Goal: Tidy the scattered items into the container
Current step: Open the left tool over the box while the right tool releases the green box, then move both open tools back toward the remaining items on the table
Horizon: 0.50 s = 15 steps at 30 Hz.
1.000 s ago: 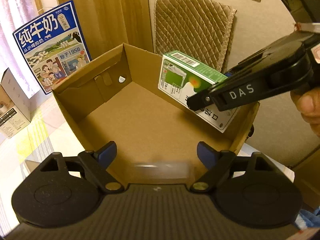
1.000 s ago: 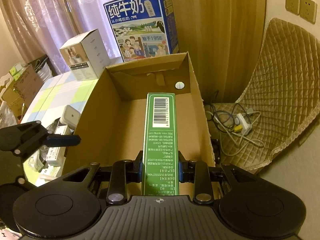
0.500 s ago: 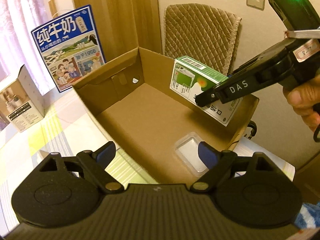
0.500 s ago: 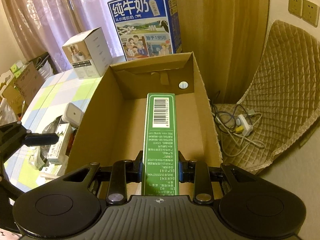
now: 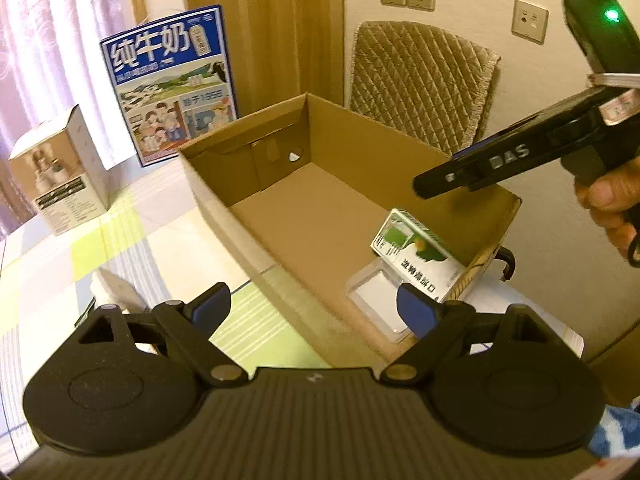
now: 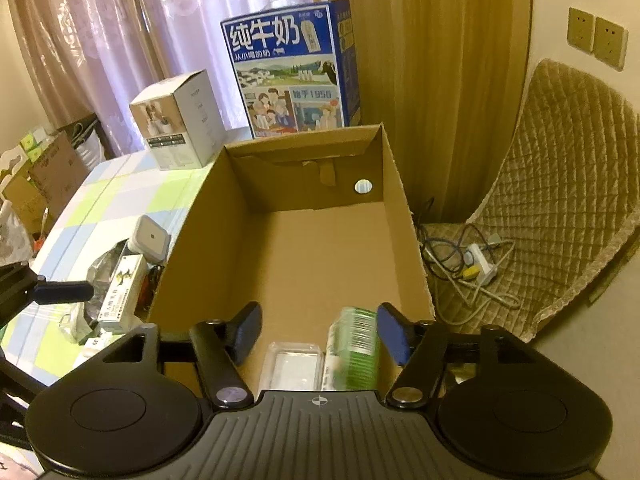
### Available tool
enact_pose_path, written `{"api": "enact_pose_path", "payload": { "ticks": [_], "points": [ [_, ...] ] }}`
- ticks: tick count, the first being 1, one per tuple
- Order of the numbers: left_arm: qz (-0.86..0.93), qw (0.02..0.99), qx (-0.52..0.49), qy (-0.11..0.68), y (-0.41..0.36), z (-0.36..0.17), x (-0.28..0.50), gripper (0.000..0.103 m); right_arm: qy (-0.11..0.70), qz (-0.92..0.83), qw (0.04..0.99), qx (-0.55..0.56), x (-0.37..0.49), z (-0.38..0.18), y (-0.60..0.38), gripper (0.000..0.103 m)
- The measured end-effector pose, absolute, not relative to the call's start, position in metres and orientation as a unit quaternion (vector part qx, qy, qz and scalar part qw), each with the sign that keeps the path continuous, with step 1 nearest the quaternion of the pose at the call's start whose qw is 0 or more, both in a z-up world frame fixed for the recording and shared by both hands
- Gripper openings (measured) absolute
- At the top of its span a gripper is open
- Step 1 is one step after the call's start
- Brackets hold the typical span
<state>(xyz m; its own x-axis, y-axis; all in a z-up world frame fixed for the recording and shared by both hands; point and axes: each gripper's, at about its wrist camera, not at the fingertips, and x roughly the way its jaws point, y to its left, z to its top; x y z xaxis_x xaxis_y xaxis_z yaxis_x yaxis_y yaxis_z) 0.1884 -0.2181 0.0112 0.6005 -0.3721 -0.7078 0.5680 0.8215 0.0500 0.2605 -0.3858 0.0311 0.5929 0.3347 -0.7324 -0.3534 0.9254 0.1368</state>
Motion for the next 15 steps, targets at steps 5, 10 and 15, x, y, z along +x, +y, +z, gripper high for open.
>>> {"api": "enact_pose_path", "payload": {
  "ticks": [5,10,15],
  "points": [
    [-0.254,0.888,0.131,0.361,-0.205,0.017,0.176,0.088,0.399,0.196,0.896,-0.014,0.242,0.041,-0.383,0.077],
    [-0.241,0.892,0.121,0.362,-0.191,0.024,0.161,0.089,0.389,0.203,0.898,-0.016,0.219,0.052,-0.375,0.089],
    [-0.229,0.897,0.114,0.361,-0.174,0.03,0.144,0.092,0.383,0.212,0.899,-0.025,0.195,0.059,-0.364,0.098]
  ]
}}
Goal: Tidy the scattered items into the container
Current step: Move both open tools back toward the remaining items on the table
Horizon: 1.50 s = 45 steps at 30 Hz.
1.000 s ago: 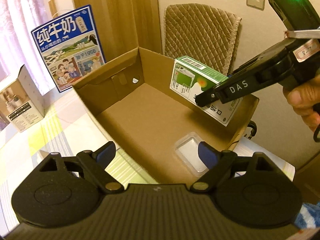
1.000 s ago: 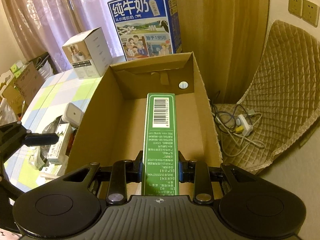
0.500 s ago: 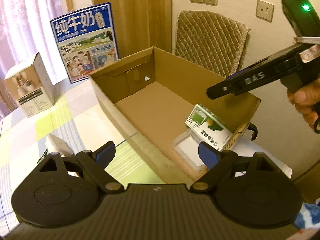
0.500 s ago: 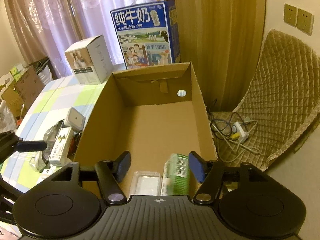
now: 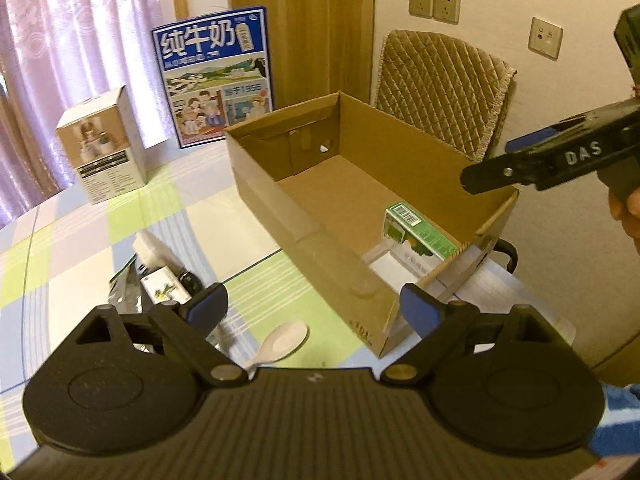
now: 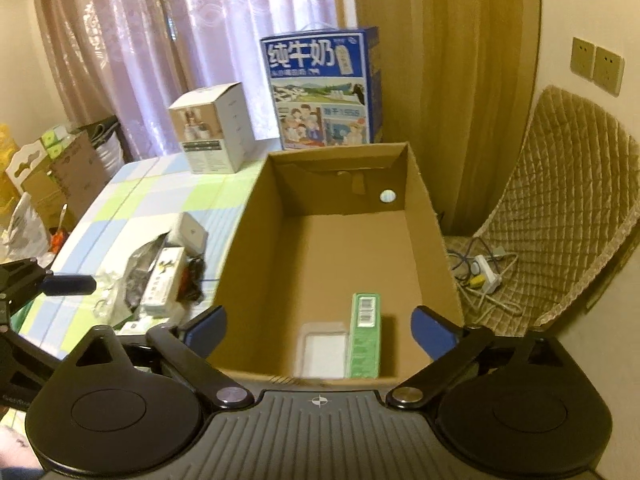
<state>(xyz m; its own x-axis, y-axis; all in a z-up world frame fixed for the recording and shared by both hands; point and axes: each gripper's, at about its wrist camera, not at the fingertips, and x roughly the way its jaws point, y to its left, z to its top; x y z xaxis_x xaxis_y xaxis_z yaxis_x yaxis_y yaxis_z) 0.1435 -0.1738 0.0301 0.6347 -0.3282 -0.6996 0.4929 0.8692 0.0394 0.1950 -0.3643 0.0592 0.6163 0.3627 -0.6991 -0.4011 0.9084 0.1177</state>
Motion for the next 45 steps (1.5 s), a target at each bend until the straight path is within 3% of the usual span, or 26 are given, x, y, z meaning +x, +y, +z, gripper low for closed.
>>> {"api": "enact_pose_path", "payload": {
  "ticks": [10,19,33,45],
  "points": [
    [-0.192,0.908,0.095,0.361,-0.123,0.036,0.106,0.102,0.372,0.239,0.896,-0.03,0.154,0.067,-0.343,0.101],
    [-0.125,0.917,0.06,0.375,-0.053,0.03,0.065,0.102,0.315,0.286,0.904,-0.033,0.114,0.073,-0.311,0.101],
    [-0.083,0.915,0.032,0.394,0.0,0.013,0.039,0.102,0.337,0.331,0.878,-0.074,0.085,0.046,-0.251,0.101],
    [-0.091,0.906,0.055,0.409,0.008,-0.004,0.058,0.102,0.334,0.42,0.808,-0.243,0.098,0.005,-0.205,0.101]
  ]
}}
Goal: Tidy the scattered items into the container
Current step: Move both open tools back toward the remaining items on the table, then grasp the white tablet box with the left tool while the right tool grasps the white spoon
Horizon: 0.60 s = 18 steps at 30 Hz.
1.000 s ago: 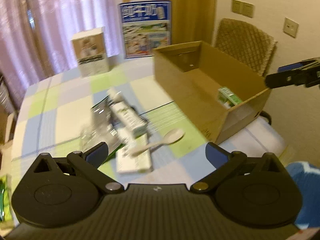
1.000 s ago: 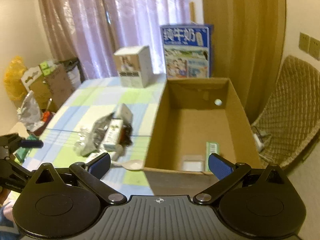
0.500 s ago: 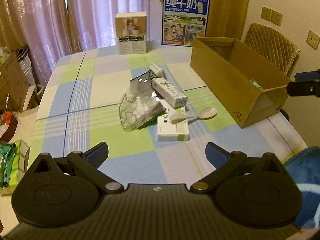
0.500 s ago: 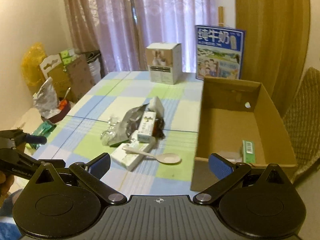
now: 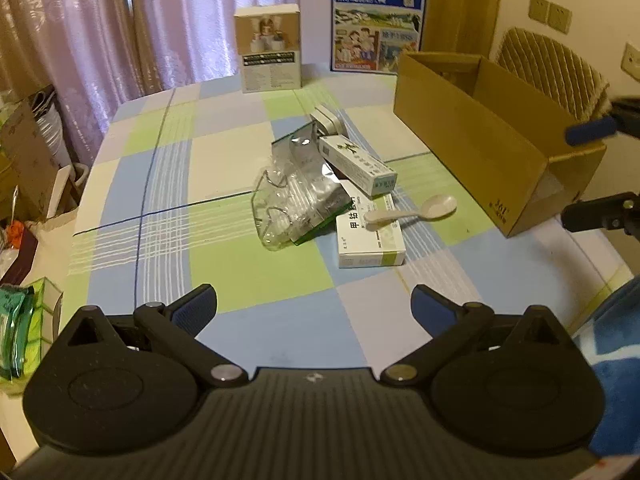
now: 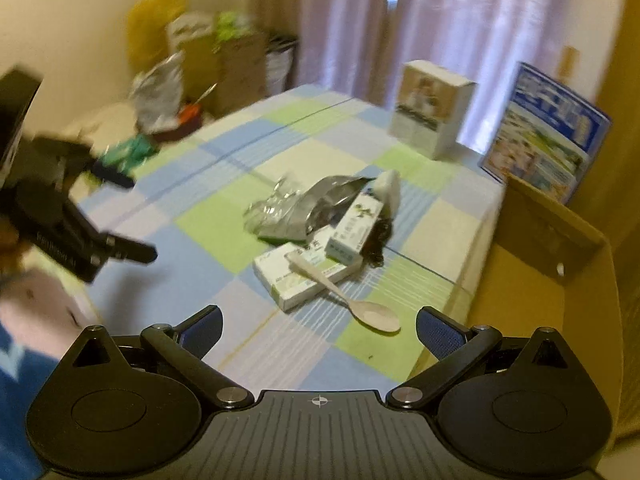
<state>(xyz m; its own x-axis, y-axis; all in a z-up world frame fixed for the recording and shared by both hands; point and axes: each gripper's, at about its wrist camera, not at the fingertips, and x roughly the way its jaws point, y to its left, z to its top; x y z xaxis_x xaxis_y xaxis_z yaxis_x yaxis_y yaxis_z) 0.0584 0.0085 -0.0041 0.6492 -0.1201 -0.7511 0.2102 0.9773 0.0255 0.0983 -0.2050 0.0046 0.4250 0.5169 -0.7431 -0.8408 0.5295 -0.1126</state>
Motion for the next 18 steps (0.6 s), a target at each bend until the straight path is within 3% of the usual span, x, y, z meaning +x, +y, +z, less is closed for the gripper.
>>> {"api": "enact_pose_path", "payload": {
  "ticks": [3,5,13,18],
  "points": [
    [-0.101,0.902,0.066,0.414,0.004,-0.011,0.068,0.102,0.329,0.435,0.788,-0.285,0.107,-0.006,-0.197,0.097],
    [-0.109,0.899,0.069,0.417,0.001,-0.015,0.076,0.102,0.334,0.446,0.771,-0.308,0.114,-0.014,-0.19,0.085],
    [-0.148,0.886,0.099,0.427,-0.023,-0.036,0.111,0.101,0.361,0.466,0.717,-0.371,0.144,-0.045,-0.167,0.069],
    [-0.163,0.876,0.105,0.442,-0.035,-0.056,0.136,0.099,0.378,0.473,0.694,-0.389,0.166,-0.059,-0.154,0.064]
  ]
}}
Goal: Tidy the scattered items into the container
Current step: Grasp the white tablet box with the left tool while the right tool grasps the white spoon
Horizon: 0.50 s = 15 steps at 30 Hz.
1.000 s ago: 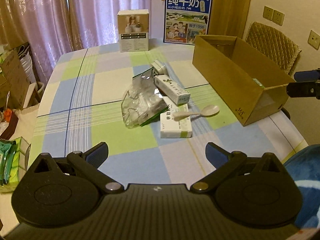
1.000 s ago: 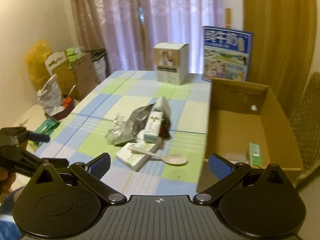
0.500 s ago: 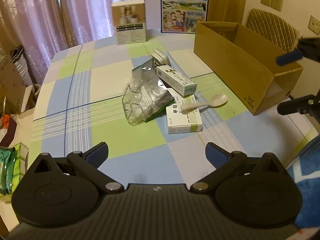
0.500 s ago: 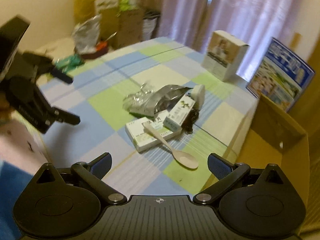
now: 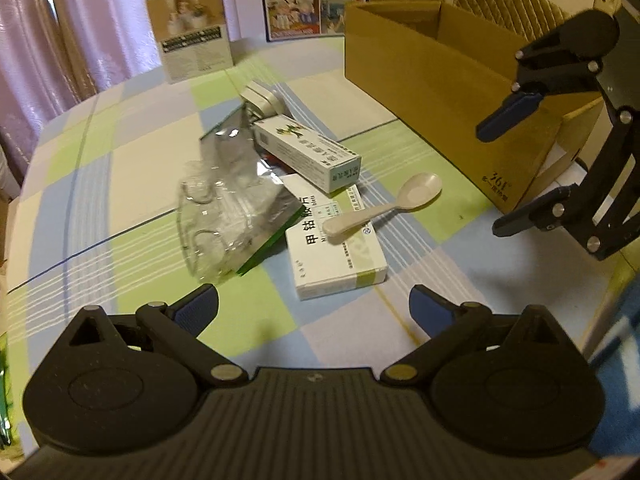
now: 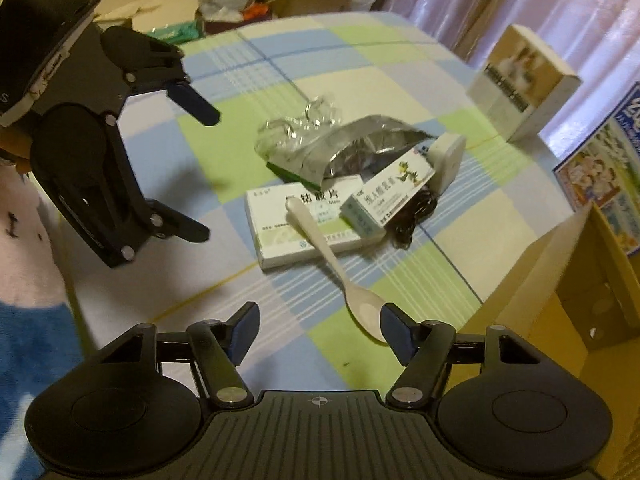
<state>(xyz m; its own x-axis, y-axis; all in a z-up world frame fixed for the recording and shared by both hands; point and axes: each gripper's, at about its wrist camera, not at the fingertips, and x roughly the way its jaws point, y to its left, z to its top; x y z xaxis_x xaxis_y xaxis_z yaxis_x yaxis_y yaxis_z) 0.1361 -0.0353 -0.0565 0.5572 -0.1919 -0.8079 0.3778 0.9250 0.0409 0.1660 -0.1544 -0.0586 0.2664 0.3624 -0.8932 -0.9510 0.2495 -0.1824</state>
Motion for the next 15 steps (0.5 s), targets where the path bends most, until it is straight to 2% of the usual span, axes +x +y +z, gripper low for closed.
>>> {"api": "enact_pose_path", "payload": {
  "ticks": [5,15],
  "points": [
    [-0.173,0.87,0.1,0.452,-0.045,-0.074,0.156,0.096,0.39,0.483,0.664,-0.417,0.183,-0.072,-0.14,0.052],
    [-0.174,0.868,0.089,0.457,-0.047,-0.098,0.179,0.093,0.401,0.506,0.605,-0.466,0.208,-0.097,-0.111,0.043]
  ]
}}
